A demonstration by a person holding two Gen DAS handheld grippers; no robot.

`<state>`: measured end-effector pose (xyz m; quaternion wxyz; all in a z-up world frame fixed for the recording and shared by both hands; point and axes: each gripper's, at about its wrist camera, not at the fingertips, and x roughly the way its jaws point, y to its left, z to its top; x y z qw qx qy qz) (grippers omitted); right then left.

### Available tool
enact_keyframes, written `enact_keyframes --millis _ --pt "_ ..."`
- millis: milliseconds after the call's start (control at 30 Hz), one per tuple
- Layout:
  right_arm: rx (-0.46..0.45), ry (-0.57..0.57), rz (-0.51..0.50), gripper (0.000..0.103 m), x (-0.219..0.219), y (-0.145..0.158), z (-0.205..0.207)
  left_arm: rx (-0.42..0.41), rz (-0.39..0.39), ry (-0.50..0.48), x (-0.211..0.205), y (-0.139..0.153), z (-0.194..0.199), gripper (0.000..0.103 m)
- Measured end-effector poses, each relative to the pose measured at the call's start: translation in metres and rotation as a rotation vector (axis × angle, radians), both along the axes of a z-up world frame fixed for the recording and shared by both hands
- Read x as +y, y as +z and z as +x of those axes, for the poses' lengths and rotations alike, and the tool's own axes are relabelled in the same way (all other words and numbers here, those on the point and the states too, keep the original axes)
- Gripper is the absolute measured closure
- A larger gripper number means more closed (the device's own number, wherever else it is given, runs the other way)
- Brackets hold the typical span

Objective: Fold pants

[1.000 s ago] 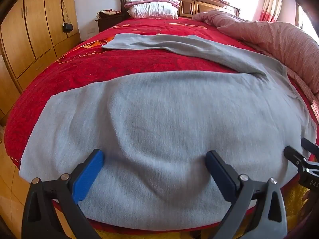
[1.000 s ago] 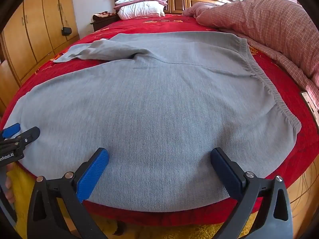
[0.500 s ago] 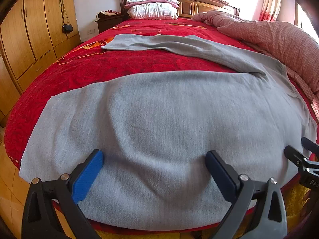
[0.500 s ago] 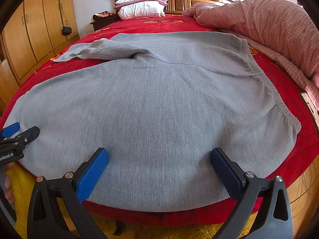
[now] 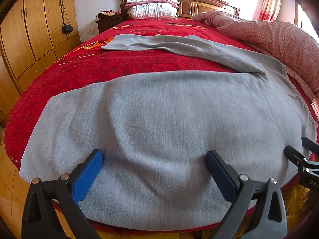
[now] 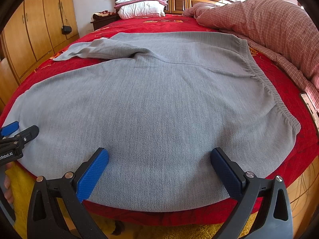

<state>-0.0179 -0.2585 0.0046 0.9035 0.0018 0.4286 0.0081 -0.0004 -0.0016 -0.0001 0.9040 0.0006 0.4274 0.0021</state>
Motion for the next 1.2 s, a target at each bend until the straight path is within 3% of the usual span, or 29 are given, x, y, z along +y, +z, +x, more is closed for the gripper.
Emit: enact_keyframes --millis 267,533,800,900,1200 --pt "0.012 0.002 -0.008 0.0 0.001 -0.001 0.003 0.0 -0.001 0.0 0.0 0.0 0.0 0.0" --pt "-0.006 0.003 0.108 0.0 -0.013 0.018 -0.001 0.024 -0.015 -0.012 0.003 0.008 0.001 0.0" --pt "-0.049 0.015 0.146 0.0 -0.025 0.048 0.004 0.018 0.019 -0.037 0.006 0.038 -0.001 0.0" --pt "-0.051 0.026 0.137 0.0 -0.028 0.055 0.006 0.015 0.0 -0.036 0.008 0.053 0.002 0.0" --pt "-0.003 0.055 0.154 0.0 -0.049 0.069 0.031 0.023 -0.004 -0.039 0.021 0.083 0.032 0.0"
